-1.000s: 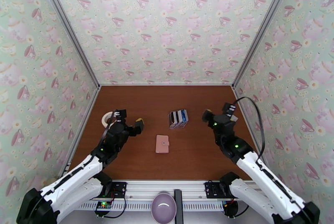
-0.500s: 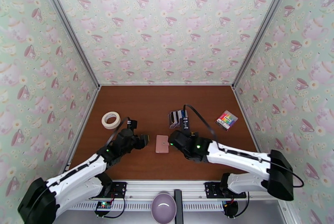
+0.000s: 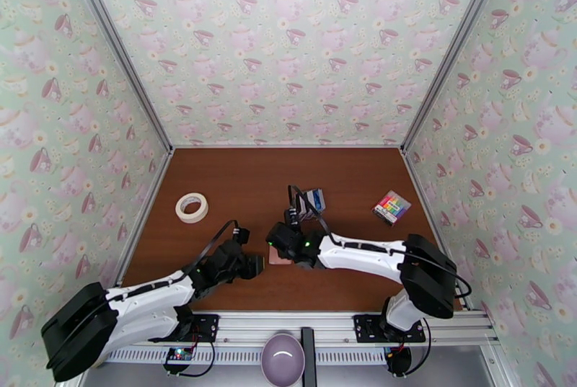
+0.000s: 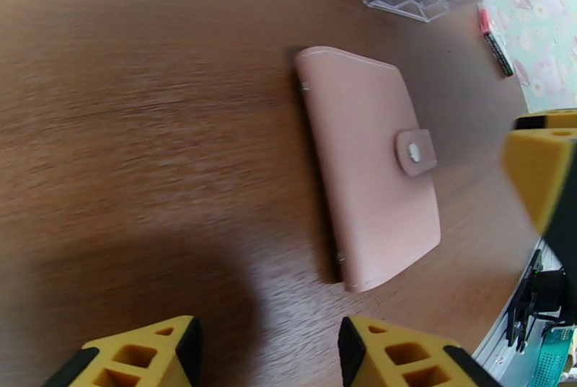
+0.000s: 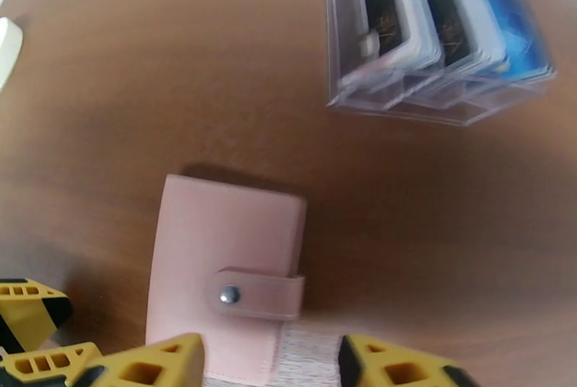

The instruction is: Put the credit cards into the card holder

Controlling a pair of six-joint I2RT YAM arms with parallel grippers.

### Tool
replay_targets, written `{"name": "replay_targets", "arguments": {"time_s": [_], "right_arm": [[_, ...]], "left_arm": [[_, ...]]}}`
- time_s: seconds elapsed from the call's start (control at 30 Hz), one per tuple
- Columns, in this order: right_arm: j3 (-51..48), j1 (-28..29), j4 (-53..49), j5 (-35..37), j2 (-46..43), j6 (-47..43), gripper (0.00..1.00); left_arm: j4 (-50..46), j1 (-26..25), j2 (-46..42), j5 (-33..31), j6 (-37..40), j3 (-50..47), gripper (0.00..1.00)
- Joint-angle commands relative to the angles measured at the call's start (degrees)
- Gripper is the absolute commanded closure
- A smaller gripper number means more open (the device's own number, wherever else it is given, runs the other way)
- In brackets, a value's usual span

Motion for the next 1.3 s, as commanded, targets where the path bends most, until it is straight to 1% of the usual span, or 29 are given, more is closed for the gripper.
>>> {"name": "replay_targets", "arguments": {"time_s": [0.0,0.17,0.37,0.53,0.7,0.93,1.27], "right_arm": [[3.17,0.41,0.36,-2.47,1.94,0.18,0.59],[5.29,0.44,-0.18,-3.59,5.51,-0.04,0.61],[7.43,0.46,-1.26,-3.33,8.87,0.3,0.62],[8.63,0.35,-2.04,-2.61,10.43,0.83,0.64],[10.16,0.35,-3.1,-3.0,12.46,1.01,0.68],[10.77,0.17,-3.45,-3.68,14.21,1.65,0.69],[11.52,0.05,-3.6,-3.71,16.56,1.97,0.69]], "left_arm": [[4.79,-0.67,1.34,0.63,-1.88,-0.92,0.49],[9.47,-0.69,4.66,1.15,-3.48,-1.72,0.53],[15.65,-0.78,9.93,2.55,-5.19,-2.09,0.54],[19.69,-1.18,12.71,3.62,-5.88,-2.35,0.54],[19.97,-1.99,13.64,3.38,-5.91,-2.04,0.54],[16.01,-3.06,13.84,0.94,-6.56,-1.1,0.56],[13.87,-3.86,14.54,-0.93,-7.72,-1.2,0.57]]}}
